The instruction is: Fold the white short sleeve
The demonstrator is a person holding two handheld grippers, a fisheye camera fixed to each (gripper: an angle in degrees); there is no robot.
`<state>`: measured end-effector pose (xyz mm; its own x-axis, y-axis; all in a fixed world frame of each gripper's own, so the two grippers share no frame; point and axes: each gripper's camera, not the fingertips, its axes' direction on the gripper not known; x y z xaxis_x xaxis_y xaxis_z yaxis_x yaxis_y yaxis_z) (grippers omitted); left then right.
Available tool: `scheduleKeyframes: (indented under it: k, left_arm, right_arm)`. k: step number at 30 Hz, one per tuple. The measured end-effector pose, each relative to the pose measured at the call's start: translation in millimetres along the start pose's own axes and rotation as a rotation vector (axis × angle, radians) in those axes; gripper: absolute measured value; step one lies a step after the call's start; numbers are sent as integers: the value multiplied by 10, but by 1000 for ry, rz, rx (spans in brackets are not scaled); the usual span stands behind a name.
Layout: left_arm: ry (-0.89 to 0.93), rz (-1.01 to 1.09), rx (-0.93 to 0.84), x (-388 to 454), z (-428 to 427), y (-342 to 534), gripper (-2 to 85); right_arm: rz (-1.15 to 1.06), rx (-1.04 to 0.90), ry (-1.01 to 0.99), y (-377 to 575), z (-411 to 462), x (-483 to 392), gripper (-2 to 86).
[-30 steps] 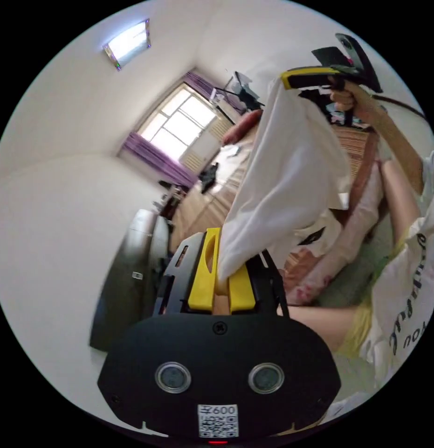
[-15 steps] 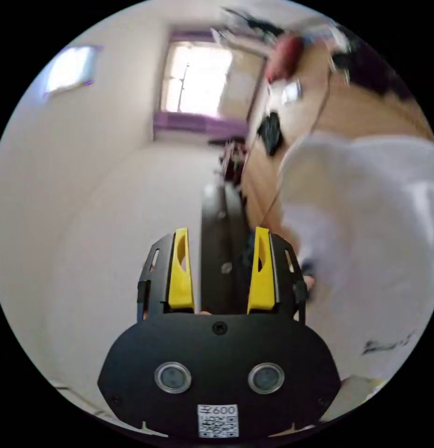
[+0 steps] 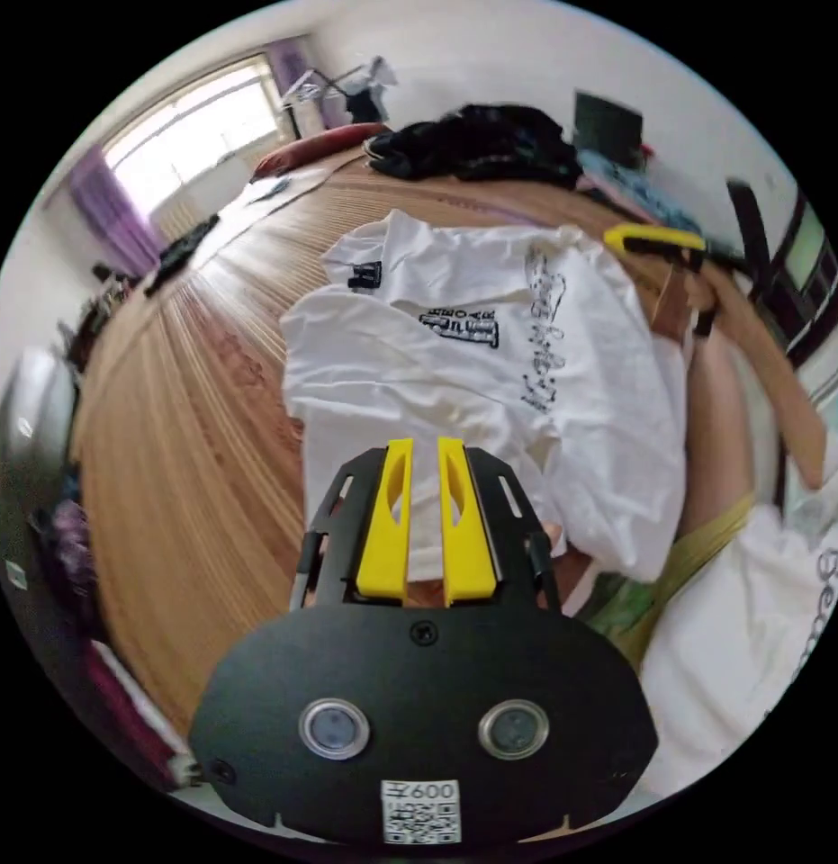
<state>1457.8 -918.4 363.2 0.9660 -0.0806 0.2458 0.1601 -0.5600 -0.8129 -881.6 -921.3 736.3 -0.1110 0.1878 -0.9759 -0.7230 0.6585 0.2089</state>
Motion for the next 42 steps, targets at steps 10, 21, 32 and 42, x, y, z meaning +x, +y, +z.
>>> scheduleKeyframes:
  k: [10,21,32,42]
  left_arm:
    - [-847,210,-465,-1287,-444,-282,7]
    - [-31,-138,312,-1287,-3029,656,4]
    - [-66,187,-161,-1183,-2348,418,7]
    - [-175,-256,-35,-2021,-3538,159,3]
  right_arm:
    - [-69,-10,151,616,-85,-418,-8]
    - [-171,-284,-94,581,699,-677,-8]
    - [-347,-267,-26,486,1486,-1472,-8]
    - [-338,-351,-291,-167,2052,-1547,-8]
